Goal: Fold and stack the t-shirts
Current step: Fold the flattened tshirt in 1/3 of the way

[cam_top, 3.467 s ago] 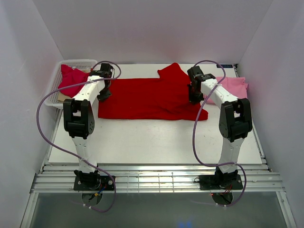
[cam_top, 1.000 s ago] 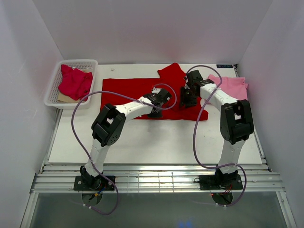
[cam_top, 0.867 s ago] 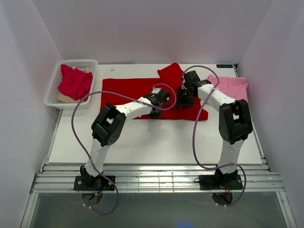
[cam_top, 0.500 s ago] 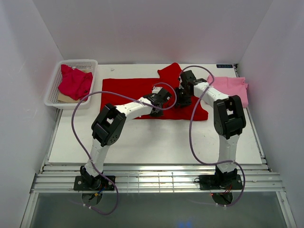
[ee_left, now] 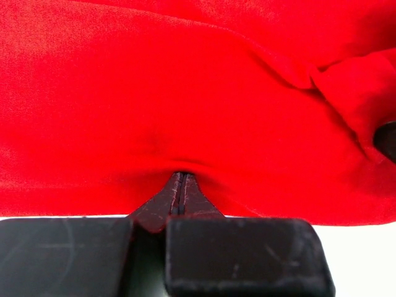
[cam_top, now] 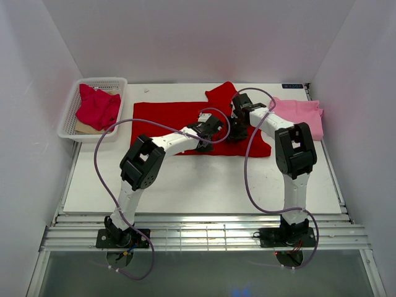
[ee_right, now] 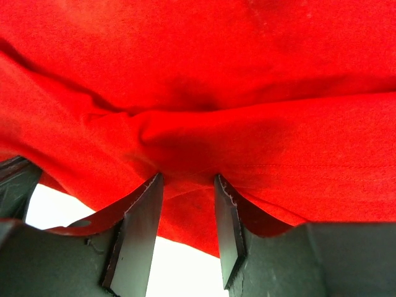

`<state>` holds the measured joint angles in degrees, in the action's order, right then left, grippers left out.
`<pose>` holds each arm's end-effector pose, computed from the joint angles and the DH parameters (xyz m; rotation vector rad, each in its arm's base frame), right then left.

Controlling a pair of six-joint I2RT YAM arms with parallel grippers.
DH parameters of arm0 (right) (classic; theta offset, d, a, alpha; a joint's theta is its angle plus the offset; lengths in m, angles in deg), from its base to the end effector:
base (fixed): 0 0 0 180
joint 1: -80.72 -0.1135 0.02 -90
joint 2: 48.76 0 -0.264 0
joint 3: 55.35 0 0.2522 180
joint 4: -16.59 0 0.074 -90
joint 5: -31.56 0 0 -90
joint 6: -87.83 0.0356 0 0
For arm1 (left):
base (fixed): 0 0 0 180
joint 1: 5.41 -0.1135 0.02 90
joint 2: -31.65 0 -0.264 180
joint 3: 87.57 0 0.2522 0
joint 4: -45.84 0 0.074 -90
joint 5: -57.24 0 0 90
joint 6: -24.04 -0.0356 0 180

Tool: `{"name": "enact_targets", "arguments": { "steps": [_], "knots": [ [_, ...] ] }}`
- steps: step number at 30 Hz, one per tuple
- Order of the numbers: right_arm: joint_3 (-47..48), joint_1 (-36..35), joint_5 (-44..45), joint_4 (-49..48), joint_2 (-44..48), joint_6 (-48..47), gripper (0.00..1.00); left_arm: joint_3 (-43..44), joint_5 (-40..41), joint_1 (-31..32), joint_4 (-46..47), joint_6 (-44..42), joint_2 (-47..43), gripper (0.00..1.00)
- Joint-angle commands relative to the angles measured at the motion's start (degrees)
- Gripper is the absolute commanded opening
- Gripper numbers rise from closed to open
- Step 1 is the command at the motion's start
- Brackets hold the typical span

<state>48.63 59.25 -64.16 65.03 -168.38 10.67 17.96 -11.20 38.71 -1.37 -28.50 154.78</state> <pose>0.4093 0.1648 0.1766 -0.2359 2.7111 0.3146 0.3323 -0.3041 0.1614 0.0401 2.5707 -0.0047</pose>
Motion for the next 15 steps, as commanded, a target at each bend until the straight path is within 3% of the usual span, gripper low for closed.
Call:
{"name": "enact_targets", "arguments": {
  "steps": [1,15],
  "knots": [
    [-0.04,-0.94,0.18,0.66,4.03,-0.54,0.45,0.52,-0.38,0.35,0.93,0.69,0.09,0.0],
    [-0.13,-2.08,1.05,1.54,2.63,-0.89,0.44,-1.15,-0.73,0.27,0.58,0.96,-1.22,0.0]
  ]
}}
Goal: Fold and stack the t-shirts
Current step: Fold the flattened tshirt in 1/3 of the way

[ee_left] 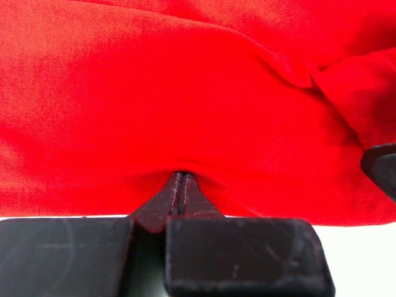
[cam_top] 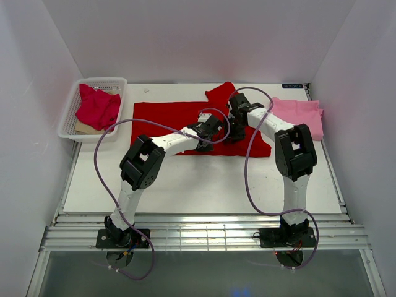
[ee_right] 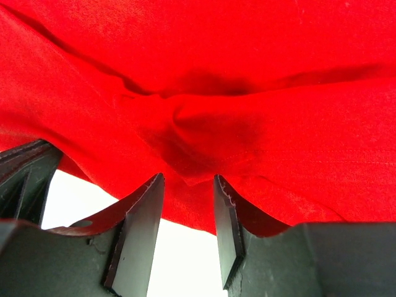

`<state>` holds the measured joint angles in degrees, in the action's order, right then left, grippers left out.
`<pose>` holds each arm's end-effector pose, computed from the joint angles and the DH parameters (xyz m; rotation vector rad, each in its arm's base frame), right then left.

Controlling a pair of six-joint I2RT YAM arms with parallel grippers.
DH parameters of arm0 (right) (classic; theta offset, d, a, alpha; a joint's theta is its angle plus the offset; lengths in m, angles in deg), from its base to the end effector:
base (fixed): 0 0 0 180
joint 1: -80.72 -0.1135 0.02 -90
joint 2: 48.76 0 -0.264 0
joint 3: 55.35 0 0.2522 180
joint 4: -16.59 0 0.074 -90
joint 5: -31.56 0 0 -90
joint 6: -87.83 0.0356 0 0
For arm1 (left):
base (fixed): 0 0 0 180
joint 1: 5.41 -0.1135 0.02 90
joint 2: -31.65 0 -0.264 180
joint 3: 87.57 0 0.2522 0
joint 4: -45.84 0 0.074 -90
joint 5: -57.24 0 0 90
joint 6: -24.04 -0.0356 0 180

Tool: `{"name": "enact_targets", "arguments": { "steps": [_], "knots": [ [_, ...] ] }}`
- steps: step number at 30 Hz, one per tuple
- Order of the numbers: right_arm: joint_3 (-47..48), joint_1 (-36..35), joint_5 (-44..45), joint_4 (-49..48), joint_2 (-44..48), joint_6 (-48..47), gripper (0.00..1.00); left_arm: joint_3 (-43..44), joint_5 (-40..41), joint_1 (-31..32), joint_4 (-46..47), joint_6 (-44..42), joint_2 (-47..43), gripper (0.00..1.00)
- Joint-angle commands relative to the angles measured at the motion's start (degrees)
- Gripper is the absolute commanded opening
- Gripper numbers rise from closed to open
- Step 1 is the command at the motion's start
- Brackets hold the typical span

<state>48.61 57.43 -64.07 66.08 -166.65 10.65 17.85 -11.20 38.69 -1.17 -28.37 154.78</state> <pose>0.4002 0.1761 0.1883 -0.2788 2.6980 0.3253 0.3325 -0.3040 0.1610 0.0363 2.5696 -0.0068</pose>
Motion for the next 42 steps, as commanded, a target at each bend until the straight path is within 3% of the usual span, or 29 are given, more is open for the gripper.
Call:
{"name": "enact_targets", "arguments": {
  "steps": [1,9,23,33,42],
  "knots": [
    [-0.1,-0.27,1.49,0.49,0.55,-0.95,0.44,-1.22,-0.73,0.38,0.38,0.91,-1.49,0.0],
    [1.48,-0.35,2.56,1.71,-1.55,-1.74,0.31,-2.8,-0.38,0.29,0.38,1.35,-2.98,0.0],
    [-0.02,-1.32,1.58,1.45,-1.03,-1.83,0.41,-3.15,-1.52,0.2,-0.32,1.35,-3.42,0.0],
    [1.47,-1.41,3.16,1.89,-2.88,-1.66,0.13,-8.07,-2.49,0.2,-0.06,2.76,-5.44,0.0],
    [11.91,-1.5,9.57,4.78,-4.62,-2.89,0.09,-11.32,-4.07,0.2,0.73,3.72,-7.2,0.0]
  ]
}}
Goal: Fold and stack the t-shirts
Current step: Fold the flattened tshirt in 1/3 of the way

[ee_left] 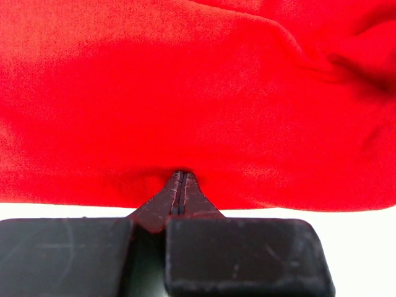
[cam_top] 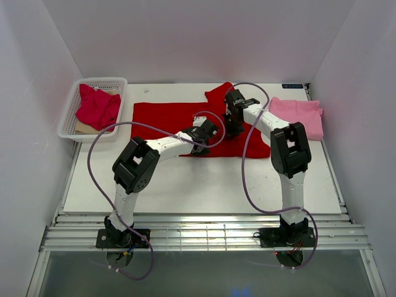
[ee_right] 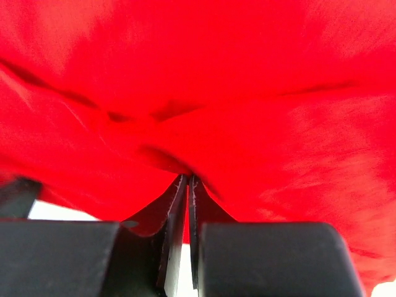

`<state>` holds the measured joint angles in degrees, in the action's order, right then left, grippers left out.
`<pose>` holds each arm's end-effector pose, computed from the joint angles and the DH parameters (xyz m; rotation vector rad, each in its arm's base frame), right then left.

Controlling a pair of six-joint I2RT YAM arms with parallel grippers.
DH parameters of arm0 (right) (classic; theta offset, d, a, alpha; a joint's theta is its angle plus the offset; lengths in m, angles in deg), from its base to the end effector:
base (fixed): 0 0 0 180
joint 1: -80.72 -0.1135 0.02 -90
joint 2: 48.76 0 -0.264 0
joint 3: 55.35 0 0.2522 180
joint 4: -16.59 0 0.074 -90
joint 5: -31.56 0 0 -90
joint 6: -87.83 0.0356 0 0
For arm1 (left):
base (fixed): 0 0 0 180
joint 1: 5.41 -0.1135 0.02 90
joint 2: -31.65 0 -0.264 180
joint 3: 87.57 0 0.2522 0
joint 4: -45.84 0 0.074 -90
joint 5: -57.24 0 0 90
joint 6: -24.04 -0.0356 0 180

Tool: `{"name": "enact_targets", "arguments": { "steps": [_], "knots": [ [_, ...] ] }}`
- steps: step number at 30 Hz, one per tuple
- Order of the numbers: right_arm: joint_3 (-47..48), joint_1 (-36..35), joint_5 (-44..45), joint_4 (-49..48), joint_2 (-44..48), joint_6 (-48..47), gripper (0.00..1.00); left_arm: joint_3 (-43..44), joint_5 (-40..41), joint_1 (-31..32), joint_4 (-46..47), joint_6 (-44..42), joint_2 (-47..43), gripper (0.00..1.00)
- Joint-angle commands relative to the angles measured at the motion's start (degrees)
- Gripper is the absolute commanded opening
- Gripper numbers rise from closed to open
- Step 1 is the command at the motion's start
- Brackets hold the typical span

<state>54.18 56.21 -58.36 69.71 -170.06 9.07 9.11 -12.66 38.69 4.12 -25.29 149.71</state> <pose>0.4100 0.1869 0.1884 -0.3136 2.7000 0.1840 0.3156 -0.2888 0.1587 -0.0319 2.5652 -0.0777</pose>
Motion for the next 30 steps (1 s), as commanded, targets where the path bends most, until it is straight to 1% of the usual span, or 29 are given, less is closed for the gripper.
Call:
{"name": "enact_targets", "arguments": {
  "steps": [1,7,8,10,11,12,14,16,17,18,19,21,23,24,25,27,28,29,30],
  "knots": [
    [7.93,-0.27,4.31,1.6,-1.83,-1.66,0.09,-3.1,-2.87,0.29,-4.64,0.73,-2.31,0.0],
    [18.29,-0.1,8.44,1.7,-7.54,-3.33,0.09,-4.78,-3.57,0.29,-4.47,1.52,-3.36,0.0],
    [19.36,-0.1,8.62,1.6,-8.51,-3.77,0.12,-4.95,-4.01,0.2,-4.47,1.52,-3.36,0.0],
    [21.12,-0.1,10.28,0.47,-10.8,-4.12,0.22,-5.13,-4.36,0.38,-4.38,1.52,-3.36,0.0],
    [20.78,-0.1,10.82,-0.58,-10.98,-4.39,0.32,-5.22,-4.54,0.29,-4.38,1.61,-3.36,0.0],
    [19.99,-0.1,11.26,-1.9,-10.55,-4.39,0.36,-5.22,-4.8,0.29,-4.38,1.61,-3.36,0.0],
    [17.02,-0.1,11.52,-5.49,-9.06,-4.48,0.39,-5.13,-4.72,0.46,-4.38,1.44,-3.45,0.0],
    [13.24,-0.1,12.31,-9.36,-4.5,-3.86,0.39,-4.78,-4.54,0.81,-4.29,1.26,-3.71,0.0],
    [8.87,-0.1,12.4,-14.08,-2.39,-3.69,0.4,-4.43,-4.45,0.9,-4.2,0.91,-3.71,0.0],
    [6.91,-0.1,12.58,-15.87,1.2,-3.6,0.4,-3.64,-4.37,1.08,-4.2,0.73,-3.8,0.0],
    [5.5,-0.1,13.01,-17.19,2.72,-3.51,0.41,-3.03,-4.37,1.51,-4.29,0.47,-3.8,0.0],
    [3.73,-0.1,13.54,-17.12,5.96,-3.51,0.41,-1.62,-4.02,1.96,-4.47,-0.23,-3.89,0.0],
    [4.16,-0.1,13.99,-14.5,7.03,-3.42,0.41,0.92,-3.49,2.66,-4.73,-0.41,-4.68,0.0],
    [4.17,-0.1,13.9,-11.09,7.82,-3.34,0.41,1.98,-3.49,3.01,-4.9,-0.58,-4.94,0.0],
    [3.64,-0.1,13.38,-9.83,8.35,-2.73,0.4,4.16,-3.4,3.1,-5.08,-0.59,-5.29,0.0],
    [1.89,-0.1,12.58,-7.28,9.67,-1.5,0.38,6.11,-3.66,3.19,-5.52,-0.5,-6.34,0.0],
    [-0.82,-0.1,11.19,-5.79,10.11,-0.97,0.36,7.08,-3.75,3.28,-5.69,-0.59,-6.7,0.0],
    [-2.5,-0.1,10.56,-5.08,10.64,0.17,0.27,8.39,-3.14,3.19,-6.22,-0.76,-7.14,0.01],
    [-4.17,-0.1,9.25,-4.38,11.6,0.96,0.2,8.93,-2.44,3.19,-6.83,-1.02,-7.75,0.03]
  ]
}}
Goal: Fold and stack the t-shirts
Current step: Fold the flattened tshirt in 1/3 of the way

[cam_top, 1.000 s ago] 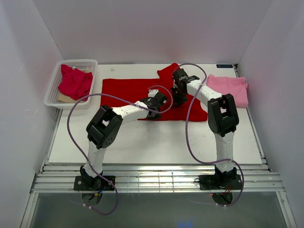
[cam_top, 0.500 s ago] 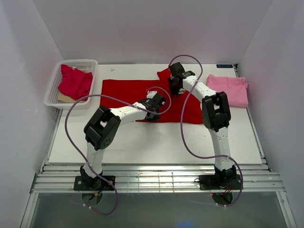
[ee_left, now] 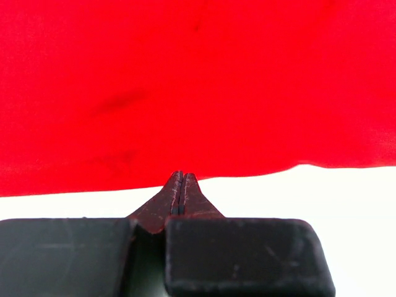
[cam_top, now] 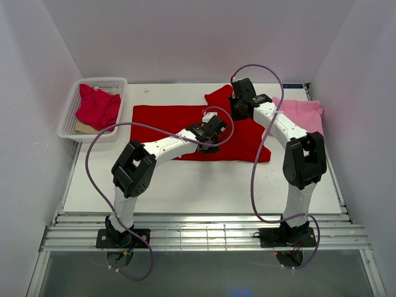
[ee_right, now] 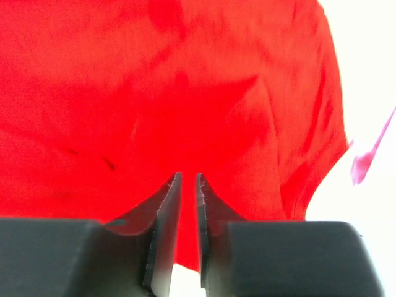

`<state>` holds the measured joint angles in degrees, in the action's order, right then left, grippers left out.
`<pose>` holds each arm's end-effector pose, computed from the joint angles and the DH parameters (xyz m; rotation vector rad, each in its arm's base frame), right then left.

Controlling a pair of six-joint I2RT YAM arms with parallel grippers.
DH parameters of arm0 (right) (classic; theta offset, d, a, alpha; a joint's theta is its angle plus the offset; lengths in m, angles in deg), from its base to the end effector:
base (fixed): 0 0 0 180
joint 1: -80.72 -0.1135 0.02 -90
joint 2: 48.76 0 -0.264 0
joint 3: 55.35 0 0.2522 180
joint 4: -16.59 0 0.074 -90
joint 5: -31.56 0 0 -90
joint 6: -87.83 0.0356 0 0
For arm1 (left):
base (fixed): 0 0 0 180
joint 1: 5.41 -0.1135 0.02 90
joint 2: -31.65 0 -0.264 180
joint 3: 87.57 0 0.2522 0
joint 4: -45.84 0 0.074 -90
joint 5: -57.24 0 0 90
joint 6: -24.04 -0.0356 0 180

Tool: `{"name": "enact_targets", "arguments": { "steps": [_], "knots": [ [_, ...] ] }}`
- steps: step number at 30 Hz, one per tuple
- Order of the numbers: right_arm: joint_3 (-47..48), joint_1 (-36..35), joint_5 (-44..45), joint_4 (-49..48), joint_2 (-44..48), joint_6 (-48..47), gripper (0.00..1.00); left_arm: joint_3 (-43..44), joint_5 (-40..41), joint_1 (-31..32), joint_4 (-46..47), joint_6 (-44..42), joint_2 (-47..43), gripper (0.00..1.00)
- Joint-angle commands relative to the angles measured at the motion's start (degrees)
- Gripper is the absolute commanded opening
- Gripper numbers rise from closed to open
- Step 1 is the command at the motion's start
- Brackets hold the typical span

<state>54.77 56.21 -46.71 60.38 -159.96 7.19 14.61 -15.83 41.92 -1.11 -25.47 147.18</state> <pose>0.4077 0.1779 0.2781 -0.2087 2.3246 0.0531 0.3009 -0.3111 0.1996 0.0519 2.5632 -0.1964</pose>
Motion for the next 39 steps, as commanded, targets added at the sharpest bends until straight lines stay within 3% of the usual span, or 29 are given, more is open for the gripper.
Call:
{"name": "enact_targets", "arguments": {
  "steps": [1,2,6,9,16,30,39],
  "knots": [
    [-8.34,-0.18,-3.11,5.57,2.03,3.55,0.13,3.86,1.78,-0.13,-2.48,-0.94,-5.48,0.04],
    [-10.38,-0.1,-3.81,5.49,2.73,4.51,0.08,4.12,3.88,-0.13,-3.97,-1.2,-5.83,0.05],
    [-19.79,-0.1,-4.96,4.52,7.3,6.88,0.08,-2.25,8.63,-1.19,-4.34,-3.4,-9.26,0.07],
    [-24.98,-0.1,-4.0,4.34,10.02,8.03,0.08,-10.25,12.67,-3.9,-4.16,-4.8,-11.54,0.0],
    [-29.56,-0.1,1.81,4.61,12.76,8.21,0.08,-25.21,15.24,-16.03,2.42,-8.06,-18.14,0.0],
    [-32.46,0.96,5.85,4.7,15.75,7.42,0.08,-29.88,18.85,-29.48,11.83,-14.03,-21.66,0.0],
    [-31.85,4.12,6.73,4.35,14.43,6.63,0.08,-30.5,16.3,-32.91,16.76,-15.97,-14.11,0.0]
  ]
}}
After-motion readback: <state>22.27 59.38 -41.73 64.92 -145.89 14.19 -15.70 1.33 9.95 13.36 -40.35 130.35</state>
